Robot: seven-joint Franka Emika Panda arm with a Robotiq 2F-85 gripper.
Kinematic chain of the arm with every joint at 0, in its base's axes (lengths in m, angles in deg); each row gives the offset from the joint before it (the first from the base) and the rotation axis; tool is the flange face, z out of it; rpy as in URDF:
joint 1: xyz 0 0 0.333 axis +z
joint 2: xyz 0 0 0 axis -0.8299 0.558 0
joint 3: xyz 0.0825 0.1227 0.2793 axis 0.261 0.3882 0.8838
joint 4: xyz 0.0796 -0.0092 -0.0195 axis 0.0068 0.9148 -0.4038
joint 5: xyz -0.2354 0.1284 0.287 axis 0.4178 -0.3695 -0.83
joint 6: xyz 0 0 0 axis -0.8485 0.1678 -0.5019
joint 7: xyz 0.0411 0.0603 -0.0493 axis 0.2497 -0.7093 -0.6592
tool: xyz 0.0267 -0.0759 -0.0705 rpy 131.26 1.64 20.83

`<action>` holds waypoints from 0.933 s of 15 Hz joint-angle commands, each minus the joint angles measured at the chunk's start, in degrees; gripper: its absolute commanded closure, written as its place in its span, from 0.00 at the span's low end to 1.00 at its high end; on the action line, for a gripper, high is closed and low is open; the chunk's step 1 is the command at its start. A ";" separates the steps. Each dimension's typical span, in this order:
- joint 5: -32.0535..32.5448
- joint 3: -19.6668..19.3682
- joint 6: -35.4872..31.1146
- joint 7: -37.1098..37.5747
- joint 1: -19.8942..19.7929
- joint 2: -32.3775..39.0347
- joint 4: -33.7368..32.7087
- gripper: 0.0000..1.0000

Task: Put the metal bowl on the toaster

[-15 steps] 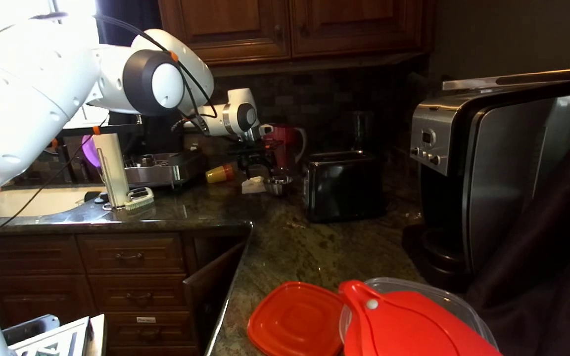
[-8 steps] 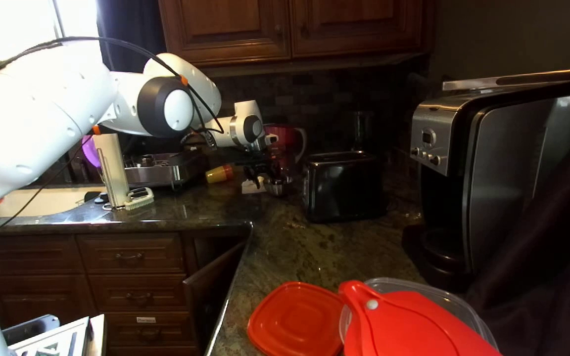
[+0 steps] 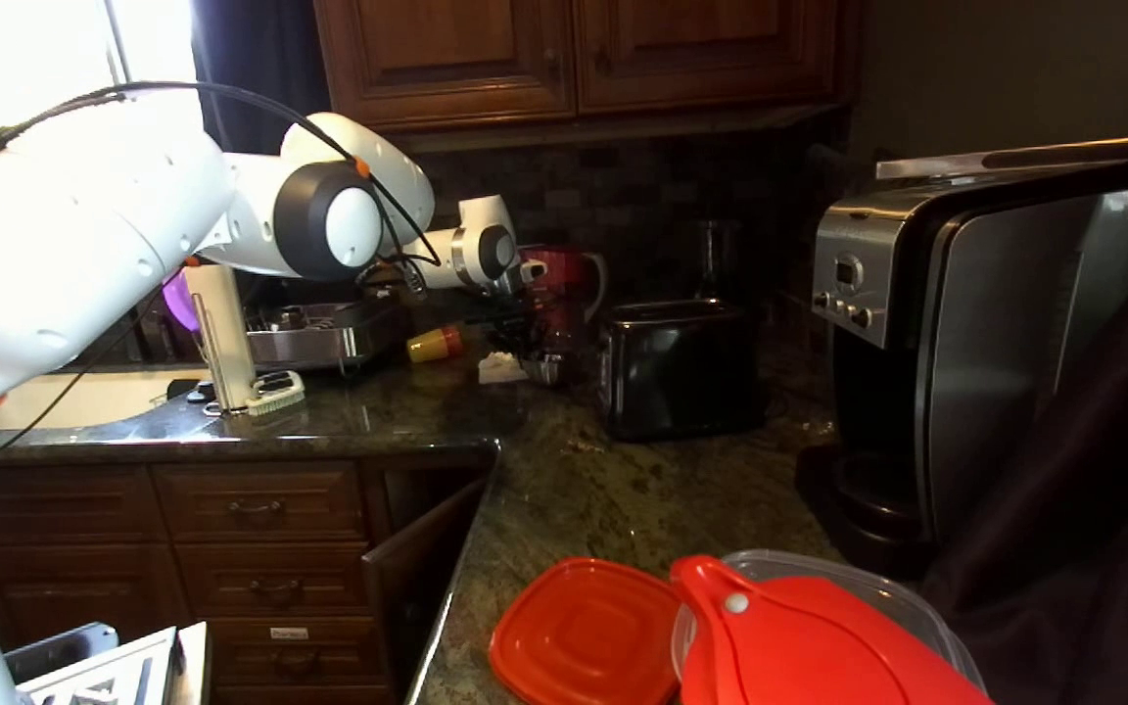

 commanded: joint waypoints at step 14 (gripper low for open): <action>8.26 -7.17 -6.78 21.33 3.03 -29.73 22.16 0.99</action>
